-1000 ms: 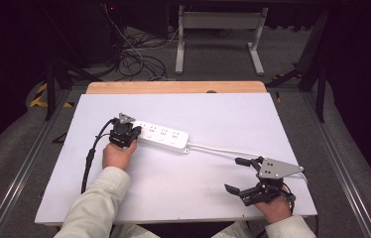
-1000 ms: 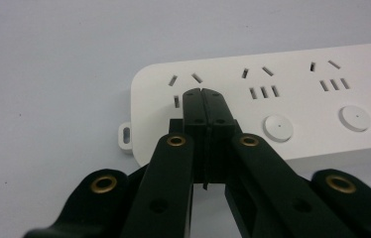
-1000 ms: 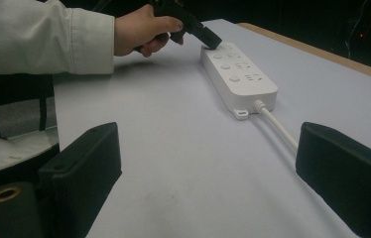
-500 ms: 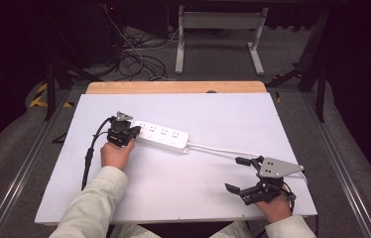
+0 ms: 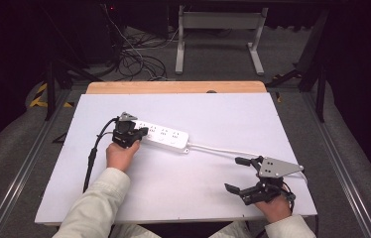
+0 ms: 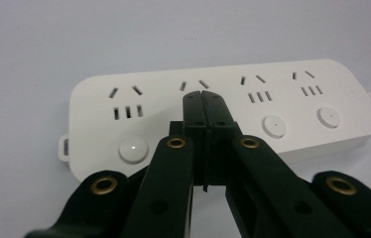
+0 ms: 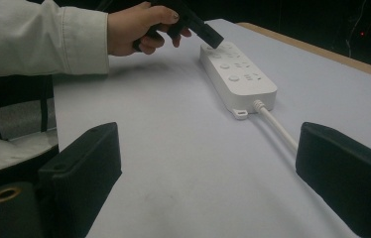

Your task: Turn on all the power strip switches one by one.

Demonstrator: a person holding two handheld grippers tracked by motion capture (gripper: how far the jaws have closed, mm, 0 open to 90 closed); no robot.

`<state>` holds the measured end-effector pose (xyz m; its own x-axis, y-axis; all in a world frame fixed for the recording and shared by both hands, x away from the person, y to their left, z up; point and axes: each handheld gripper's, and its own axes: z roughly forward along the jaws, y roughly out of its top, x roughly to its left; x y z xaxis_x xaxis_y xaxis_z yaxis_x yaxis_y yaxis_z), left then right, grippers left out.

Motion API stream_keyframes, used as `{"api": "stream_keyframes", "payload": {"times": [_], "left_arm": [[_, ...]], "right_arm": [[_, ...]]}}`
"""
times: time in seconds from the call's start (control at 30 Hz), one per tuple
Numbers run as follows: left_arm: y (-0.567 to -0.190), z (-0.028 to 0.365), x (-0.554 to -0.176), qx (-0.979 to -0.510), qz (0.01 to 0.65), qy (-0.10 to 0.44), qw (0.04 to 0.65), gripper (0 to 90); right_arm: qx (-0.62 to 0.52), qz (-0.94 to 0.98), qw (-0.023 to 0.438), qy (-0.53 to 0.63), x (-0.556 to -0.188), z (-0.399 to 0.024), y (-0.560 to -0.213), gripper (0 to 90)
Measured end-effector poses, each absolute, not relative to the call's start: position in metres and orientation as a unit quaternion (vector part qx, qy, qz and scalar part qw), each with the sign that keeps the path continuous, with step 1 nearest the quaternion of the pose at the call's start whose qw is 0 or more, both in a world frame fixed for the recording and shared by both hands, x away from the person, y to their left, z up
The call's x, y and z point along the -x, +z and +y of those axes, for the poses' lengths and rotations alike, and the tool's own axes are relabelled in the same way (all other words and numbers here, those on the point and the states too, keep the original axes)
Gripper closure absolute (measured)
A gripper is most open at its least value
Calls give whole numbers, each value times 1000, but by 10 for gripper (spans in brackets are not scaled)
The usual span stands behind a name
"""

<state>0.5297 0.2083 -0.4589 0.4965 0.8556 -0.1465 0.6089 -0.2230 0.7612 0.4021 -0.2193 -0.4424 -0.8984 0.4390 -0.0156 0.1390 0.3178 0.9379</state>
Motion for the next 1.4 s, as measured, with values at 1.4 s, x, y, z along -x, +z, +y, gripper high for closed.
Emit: {"api": "stream_keyframes", "payload": {"times": [1.4], "left_arm": [[-472,186,-523,-778,452,216,380,900]], "right_arm": [[-175,801,137,556,-400,-219,-442,109]]}}
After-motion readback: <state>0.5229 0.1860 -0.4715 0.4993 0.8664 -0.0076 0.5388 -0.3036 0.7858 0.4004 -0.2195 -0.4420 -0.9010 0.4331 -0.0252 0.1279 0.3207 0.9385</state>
